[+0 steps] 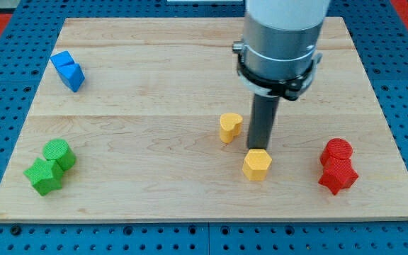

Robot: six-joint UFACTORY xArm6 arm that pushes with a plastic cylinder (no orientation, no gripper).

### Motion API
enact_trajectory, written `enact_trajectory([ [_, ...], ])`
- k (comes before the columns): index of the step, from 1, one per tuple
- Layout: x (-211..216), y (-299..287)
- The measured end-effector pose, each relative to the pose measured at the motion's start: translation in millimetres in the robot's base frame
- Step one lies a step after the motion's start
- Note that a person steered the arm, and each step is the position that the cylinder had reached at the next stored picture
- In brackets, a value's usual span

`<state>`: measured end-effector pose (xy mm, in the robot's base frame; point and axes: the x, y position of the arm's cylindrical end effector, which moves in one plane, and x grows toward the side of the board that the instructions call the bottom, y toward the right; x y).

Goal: Move the yellow hexagon left a bit

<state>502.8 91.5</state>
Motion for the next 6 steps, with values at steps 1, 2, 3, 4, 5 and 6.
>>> enact_trajectory([
  [1, 3, 49],
  [2, 27, 59],
  [3, 33, 36],
  [4, 31, -5],
  [5, 31, -35],
  [6, 31, -35],
])
